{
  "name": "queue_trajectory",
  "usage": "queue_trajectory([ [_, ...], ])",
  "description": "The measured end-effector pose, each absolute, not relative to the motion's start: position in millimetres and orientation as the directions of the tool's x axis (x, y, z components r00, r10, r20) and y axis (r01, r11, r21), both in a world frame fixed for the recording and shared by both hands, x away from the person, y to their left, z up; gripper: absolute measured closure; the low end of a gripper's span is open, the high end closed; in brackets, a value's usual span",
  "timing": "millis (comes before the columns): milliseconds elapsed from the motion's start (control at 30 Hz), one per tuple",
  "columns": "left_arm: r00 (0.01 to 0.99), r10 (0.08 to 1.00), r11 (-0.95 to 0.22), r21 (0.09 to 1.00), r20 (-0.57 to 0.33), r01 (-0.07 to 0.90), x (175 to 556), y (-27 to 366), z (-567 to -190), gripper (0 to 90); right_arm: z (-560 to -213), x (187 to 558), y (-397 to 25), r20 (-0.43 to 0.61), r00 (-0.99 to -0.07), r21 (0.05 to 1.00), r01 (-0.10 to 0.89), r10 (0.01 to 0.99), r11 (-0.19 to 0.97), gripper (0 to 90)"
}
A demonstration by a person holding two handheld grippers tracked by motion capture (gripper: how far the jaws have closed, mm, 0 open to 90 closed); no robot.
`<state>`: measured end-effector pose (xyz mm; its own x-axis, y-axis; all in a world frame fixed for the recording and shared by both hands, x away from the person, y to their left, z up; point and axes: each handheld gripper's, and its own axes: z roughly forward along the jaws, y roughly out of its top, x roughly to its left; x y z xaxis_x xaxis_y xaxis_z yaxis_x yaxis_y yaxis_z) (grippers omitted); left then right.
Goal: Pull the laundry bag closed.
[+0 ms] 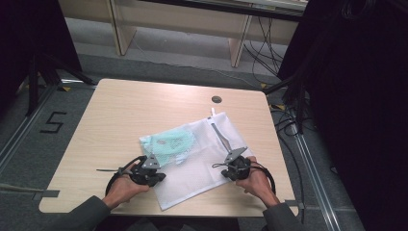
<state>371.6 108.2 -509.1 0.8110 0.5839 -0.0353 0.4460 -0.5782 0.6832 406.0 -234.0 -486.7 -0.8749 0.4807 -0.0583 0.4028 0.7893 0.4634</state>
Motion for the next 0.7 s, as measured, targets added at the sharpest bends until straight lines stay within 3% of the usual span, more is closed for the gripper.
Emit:
queue_trajectory([
  [267, 0.793, 0.609, -0.580, 0.661, -0.036, 0.476, 380.6, 126.6, -506.8, 89.4, -487.0, 397.8, -225.1, -0.039, -0.885, 0.459, 0.396, 0.464, 0.795, 90.0],
  [700, 0.751, 0.660, -0.574, 0.634, -0.016, 0.518, 392.7, 167.7, -504.8, 89.4, -489.1, 381.8, -185.0, 0.004, -0.936, 0.484, 0.310, 0.353, 0.818, 90.0],
])
